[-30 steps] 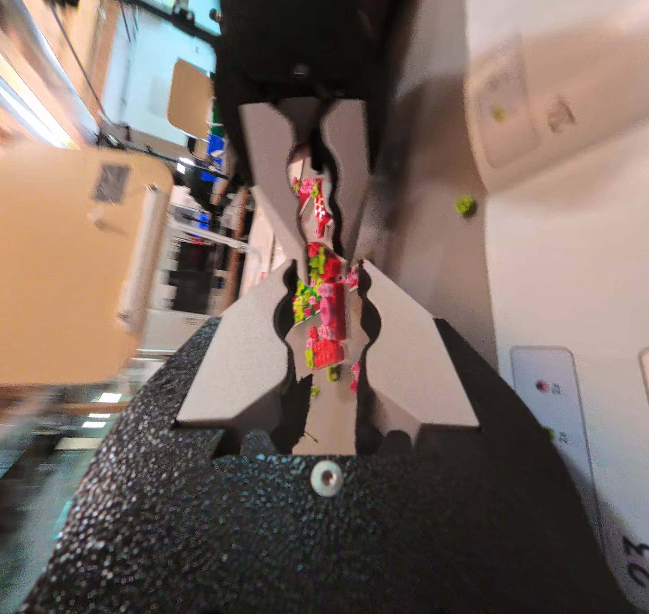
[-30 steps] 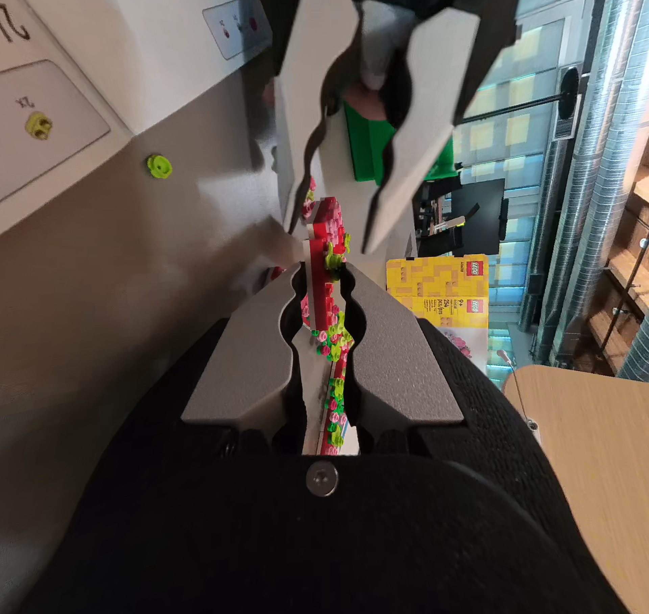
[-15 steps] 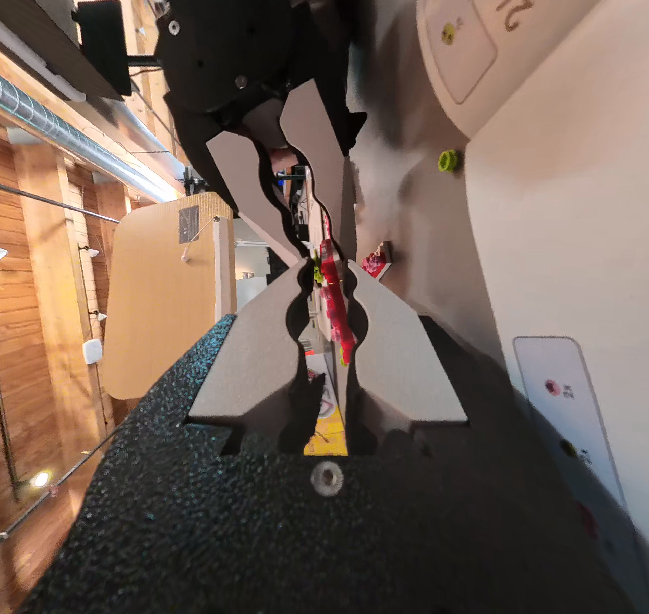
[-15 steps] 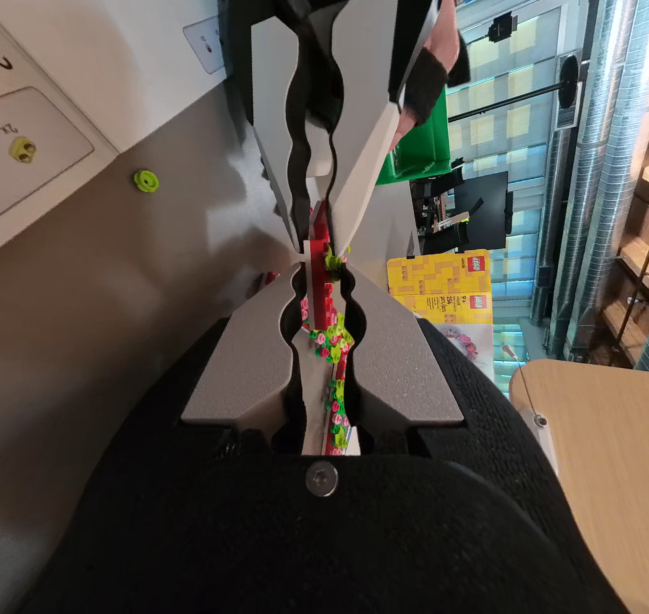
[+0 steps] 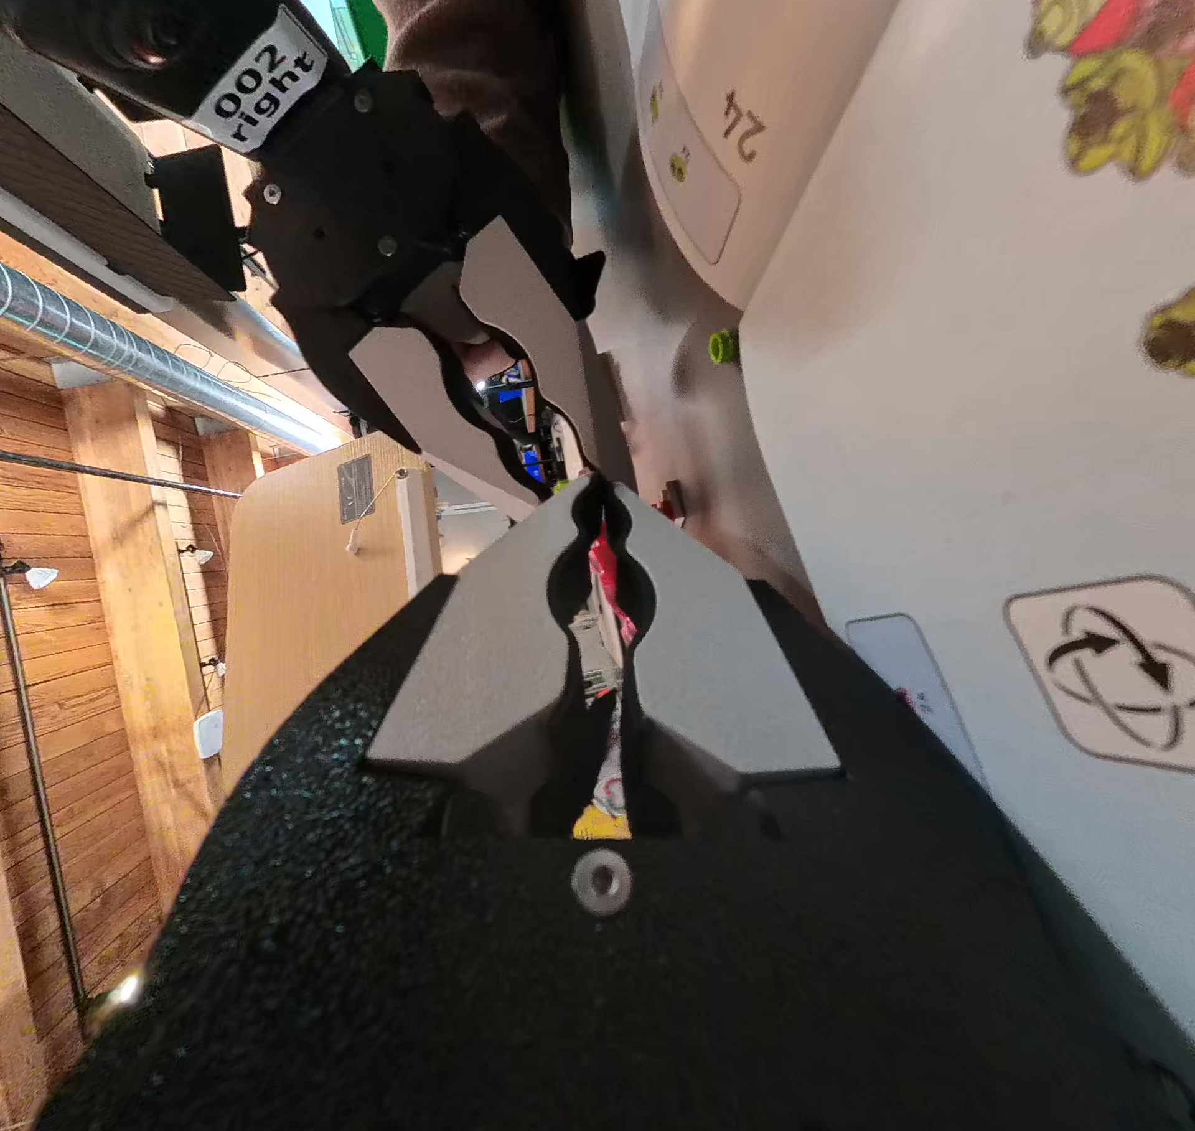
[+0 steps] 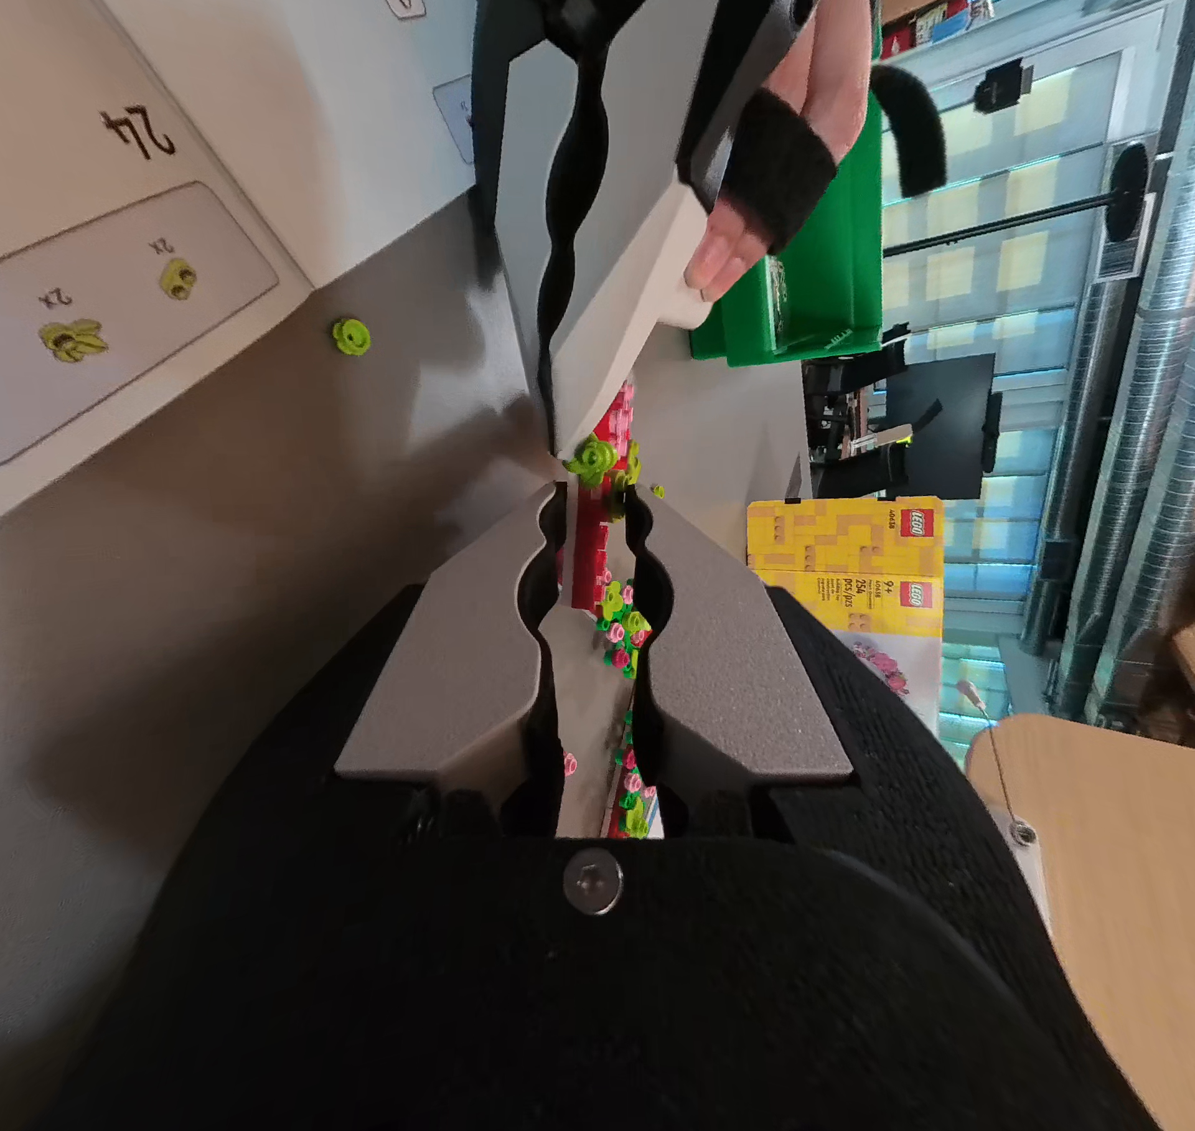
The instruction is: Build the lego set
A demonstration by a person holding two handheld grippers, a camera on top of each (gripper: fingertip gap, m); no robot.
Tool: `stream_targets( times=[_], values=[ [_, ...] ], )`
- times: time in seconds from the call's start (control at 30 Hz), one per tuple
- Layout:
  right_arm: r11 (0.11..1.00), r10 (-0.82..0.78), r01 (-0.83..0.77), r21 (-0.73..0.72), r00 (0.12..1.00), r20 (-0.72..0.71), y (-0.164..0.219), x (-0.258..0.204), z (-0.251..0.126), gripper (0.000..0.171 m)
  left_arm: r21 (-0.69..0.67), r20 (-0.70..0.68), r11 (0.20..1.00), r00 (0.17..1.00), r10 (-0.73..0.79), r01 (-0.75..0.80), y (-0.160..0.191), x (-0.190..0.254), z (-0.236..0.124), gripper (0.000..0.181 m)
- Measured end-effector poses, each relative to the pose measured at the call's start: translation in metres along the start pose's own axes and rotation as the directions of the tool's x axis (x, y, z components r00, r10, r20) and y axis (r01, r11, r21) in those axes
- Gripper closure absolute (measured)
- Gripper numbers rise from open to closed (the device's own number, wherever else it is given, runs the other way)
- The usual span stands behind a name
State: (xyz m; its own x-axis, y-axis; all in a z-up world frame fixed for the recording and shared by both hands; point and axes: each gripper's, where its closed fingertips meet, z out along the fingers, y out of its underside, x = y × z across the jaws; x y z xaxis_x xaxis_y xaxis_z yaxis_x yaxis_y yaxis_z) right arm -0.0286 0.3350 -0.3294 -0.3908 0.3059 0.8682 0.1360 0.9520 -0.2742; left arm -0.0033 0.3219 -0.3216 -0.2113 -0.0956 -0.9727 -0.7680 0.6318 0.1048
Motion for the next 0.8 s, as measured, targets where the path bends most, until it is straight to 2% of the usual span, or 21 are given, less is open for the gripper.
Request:
stream_targets(
  times=[0.37, 0.8],
  values=[
    [1.0, 0.002, -0.002, -0.004, 1.0, -0.007, 0.001, -0.002, 0.001, 0.156, 0.033, 0.048, 0.998, 0.997, -0.061, 0.06, -0.003, -0.006, -0.004, 0.181],
    [0.999, 0.018, -0.019, -0.037, 0.999, -0.032, 0.008, 0.003, 0.001, 0.156, -0.039, 0.074, 0.991, 0.99, -0.121, 0.125, 0.007, -0.013, 0.0, 0.169]
  ],
)
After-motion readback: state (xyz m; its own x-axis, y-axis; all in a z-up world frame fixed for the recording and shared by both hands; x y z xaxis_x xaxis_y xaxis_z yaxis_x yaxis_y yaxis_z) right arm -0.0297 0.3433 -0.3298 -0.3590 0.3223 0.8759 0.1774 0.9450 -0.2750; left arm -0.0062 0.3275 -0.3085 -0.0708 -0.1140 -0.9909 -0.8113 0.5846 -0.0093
